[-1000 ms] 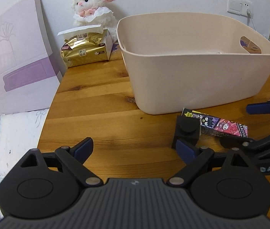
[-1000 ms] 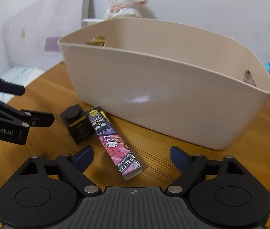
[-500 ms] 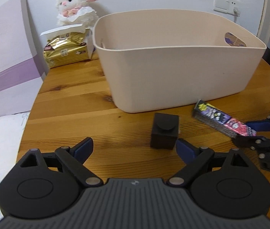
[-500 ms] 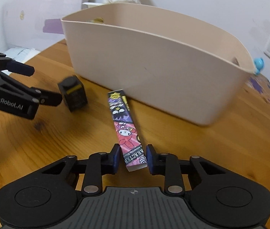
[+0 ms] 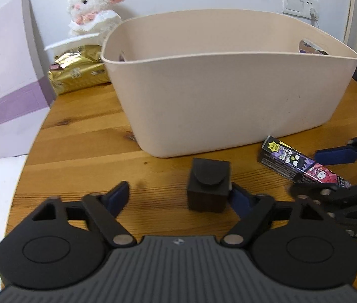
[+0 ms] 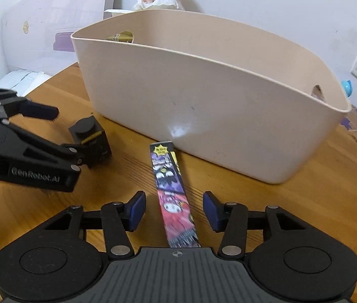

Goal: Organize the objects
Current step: 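Grasp the black cube with left tool while right tool grasps the candy stick pack, then carry black cube and candy stick pack over the basket and open both tools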

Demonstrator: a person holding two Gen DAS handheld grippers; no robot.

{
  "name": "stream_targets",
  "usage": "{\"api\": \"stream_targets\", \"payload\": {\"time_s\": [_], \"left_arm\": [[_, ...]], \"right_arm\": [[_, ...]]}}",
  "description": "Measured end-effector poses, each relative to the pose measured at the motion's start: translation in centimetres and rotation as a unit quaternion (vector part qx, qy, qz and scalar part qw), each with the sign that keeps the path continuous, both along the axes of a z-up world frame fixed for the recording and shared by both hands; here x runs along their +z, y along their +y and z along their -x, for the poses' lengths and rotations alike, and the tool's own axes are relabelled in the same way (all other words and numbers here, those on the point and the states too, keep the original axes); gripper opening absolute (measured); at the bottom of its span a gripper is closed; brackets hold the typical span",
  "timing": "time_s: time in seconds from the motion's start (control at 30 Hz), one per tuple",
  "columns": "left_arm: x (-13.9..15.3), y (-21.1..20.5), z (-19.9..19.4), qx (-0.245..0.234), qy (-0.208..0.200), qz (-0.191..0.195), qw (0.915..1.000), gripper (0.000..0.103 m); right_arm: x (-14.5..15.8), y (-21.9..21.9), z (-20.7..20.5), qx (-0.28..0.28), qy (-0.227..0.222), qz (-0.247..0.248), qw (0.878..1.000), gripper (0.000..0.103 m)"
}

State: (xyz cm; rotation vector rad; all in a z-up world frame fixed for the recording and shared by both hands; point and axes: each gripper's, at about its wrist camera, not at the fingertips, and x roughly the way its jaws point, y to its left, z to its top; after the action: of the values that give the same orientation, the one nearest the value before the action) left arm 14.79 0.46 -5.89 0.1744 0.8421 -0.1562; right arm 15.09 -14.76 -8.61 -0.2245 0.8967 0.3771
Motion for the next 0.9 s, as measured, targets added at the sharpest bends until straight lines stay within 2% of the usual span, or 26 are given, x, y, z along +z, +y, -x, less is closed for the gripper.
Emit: {"api": "stream_targets", "payload": {"time_s": [0.03, 0.1, 0.13, 0.17, 0.2, 0.37, 0.57, 0.9], "left_arm": [[-0.1, 0.0, -0.2, -0.003, 0.008, 0.007, 0.9999, 0.071], [-0.3, 0.1, -0.4, -0.007, 0.020, 0.022, 0.9995, 0.052], [-0.4, 0.2, -0.5, -0.009, 0.024, 0.028, 0.9993, 0.048], [-0.4, 0.4, -0.5, -0.010, 0.023, 0.036, 0.9990, 0.036], [-0.4, 0.5, -0.5, -0.011, 0.026, 0.042, 0.9987, 0.034], [-0.3, 0.8, -0.1, -0.012, 0.030, 0.035, 0.9989, 0.034], [0.6, 1.4, 1.3, -0.014, 0.029, 0.036, 0.9988, 0.034], [6.0, 1.3, 4.0, -0.036, -0.035, 0.024, 0.9985, 0.034]], "right_arm": [[-0.1, 0.0, 0.1, 0.000, 0.002, -0.001, 1.000, 0.041], [0.0, -0.5, 0.3, 0.001, 0.002, -0.008, 1.000, 0.036], [0.0, -0.5, 0.3, 0.000, 0.004, -0.009, 1.000, 0.028], [0.1, -0.6, 0.5, -0.001, 0.004, -0.008, 1.000, 0.026], [0.1, -0.8, 0.6, -0.002, 0.003, -0.006, 1.000, 0.021], [1.1, -1.7, 1.8, -0.002, -0.005, -0.007, 1.000, 0.021], [3.7, -3.1, 4.1, 0.004, -0.030, -0.016, 0.999, 0.021], [10.0, -4.7, 6.4, -0.004, -0.109, -0.036, 0.993, 0.021]]}}
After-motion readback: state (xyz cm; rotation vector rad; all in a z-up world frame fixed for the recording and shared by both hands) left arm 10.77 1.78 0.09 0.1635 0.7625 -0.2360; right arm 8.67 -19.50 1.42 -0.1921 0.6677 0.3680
